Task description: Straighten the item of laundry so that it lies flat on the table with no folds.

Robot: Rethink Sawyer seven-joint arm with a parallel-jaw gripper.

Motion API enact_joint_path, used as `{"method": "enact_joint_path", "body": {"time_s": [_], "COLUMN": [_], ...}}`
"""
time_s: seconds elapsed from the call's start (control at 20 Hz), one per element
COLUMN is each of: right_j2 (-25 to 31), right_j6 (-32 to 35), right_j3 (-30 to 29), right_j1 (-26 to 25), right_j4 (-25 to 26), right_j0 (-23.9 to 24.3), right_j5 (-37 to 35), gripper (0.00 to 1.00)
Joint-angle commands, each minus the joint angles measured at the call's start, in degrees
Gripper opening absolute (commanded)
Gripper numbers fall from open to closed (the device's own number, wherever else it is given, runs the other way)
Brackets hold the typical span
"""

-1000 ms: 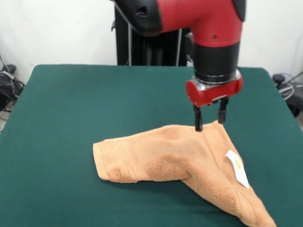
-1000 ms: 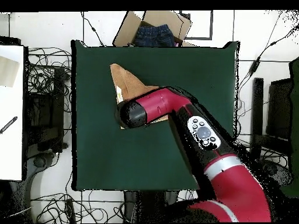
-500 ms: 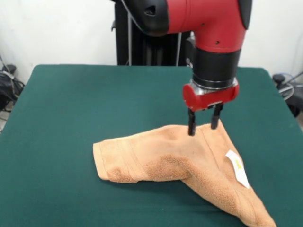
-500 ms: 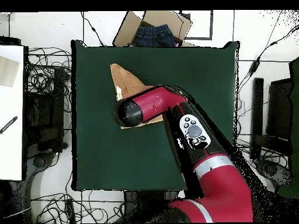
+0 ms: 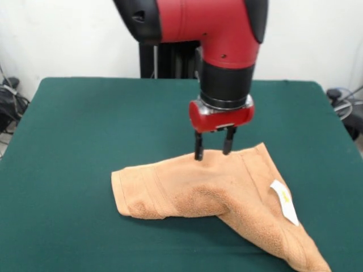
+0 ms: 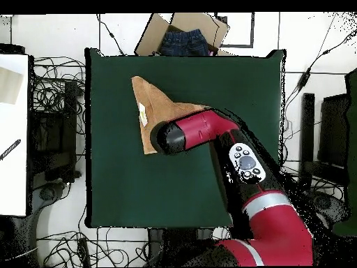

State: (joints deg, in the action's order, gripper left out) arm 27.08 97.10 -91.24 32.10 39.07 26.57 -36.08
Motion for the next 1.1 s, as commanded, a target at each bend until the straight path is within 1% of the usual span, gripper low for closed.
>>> {"method": "enact_joint_path", "body": {"time_s": [0.05,0.3,0.65,0.85,1.1], "right_j2": [-6.6,-9.5,-13.5,-14.4,-14.4], "right_j6": [14.5,16.1,15.5,12.8,9.6], "right_j3": [-3.3,-4.0,-1.5,1.1,2.5], "right_j1": [-0.4,-1.4,-6.6,-10.9,-13.0], "right_j4": [-2.2,-3.1,-3.0,-2.7,-3.2], "right_j0": [-0.7,-2.4,-4.6,-4.9,-4.4], "right_j5": [6.1,9.6,16.7,20.5,21.8], "gripper": [1.0,1.0,1.0,1.0,1.0]}}
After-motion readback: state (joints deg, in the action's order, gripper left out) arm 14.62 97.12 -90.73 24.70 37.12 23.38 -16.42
